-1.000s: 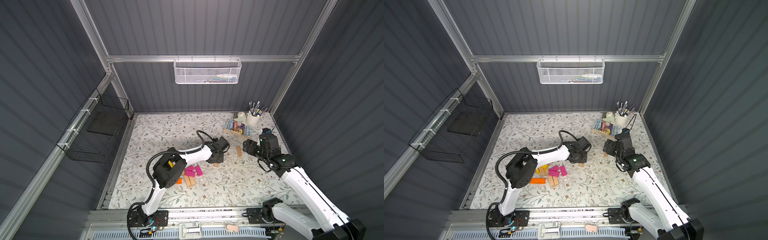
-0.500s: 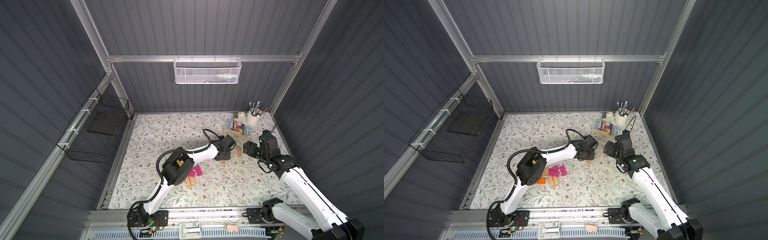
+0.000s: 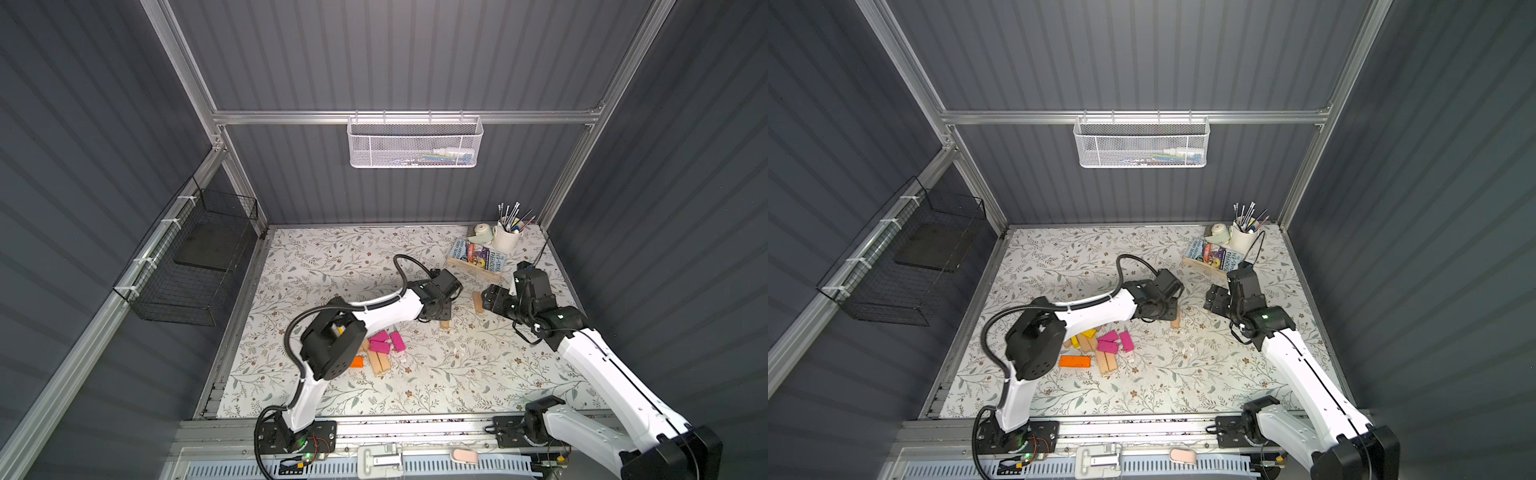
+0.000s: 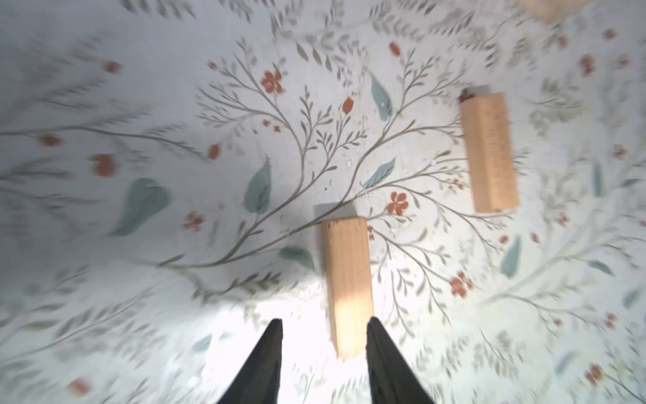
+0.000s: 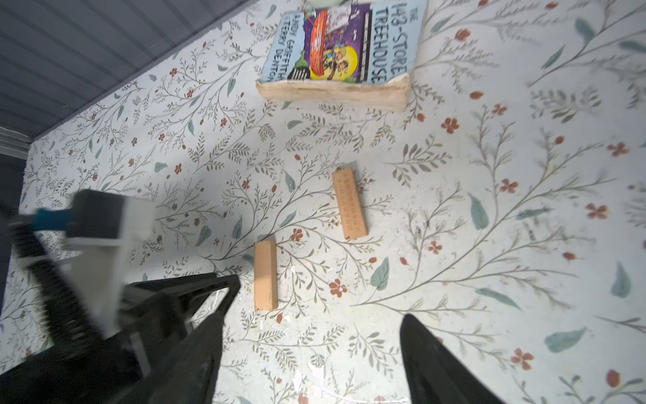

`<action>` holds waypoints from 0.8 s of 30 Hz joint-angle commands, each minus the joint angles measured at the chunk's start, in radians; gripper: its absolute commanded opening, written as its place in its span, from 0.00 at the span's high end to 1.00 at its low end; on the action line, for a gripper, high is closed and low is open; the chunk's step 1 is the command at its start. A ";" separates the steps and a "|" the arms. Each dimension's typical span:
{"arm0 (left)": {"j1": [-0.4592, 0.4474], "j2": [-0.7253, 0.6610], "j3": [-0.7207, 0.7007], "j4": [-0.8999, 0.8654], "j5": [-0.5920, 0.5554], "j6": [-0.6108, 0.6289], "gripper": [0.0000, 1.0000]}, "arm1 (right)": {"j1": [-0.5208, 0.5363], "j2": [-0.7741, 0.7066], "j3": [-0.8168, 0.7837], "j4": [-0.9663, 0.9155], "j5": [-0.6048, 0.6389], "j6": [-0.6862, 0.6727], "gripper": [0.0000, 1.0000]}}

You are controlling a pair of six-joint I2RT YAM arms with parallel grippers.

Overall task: Assemble the letter k with building blocks
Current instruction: Place the building block at the center of the board, then pick up the building block from the center of the board.

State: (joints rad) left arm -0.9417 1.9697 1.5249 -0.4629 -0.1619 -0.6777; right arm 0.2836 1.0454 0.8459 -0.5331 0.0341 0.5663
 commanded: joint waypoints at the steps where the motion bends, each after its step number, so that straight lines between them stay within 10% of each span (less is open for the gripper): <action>1: 0.051 -0.233 -0.164 0.089 0.008 0.135 0.57 | 0.019 0.072 0.051 -0.033 -0.085 -0.018 0.26; 8: 0.136 -0.598 -0.425 0.110 0.189 0.407 0.39 | 0.131 0.284 0.129 -0.050 -0.047 -0.022 0.32; 24: 0.136 -0.833 -0.551 -0.109 0.322 0.731 0.04 | 0.247 0.694 0.300 -0.022 0.026 -0.010 0.43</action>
State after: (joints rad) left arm -0.8036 1.1603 1.0031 -0.5152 0.1356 -0.0170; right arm 0.5186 1.7119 1.1149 -0.5472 0.0422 0.5507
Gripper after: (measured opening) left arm 0.954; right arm 0.578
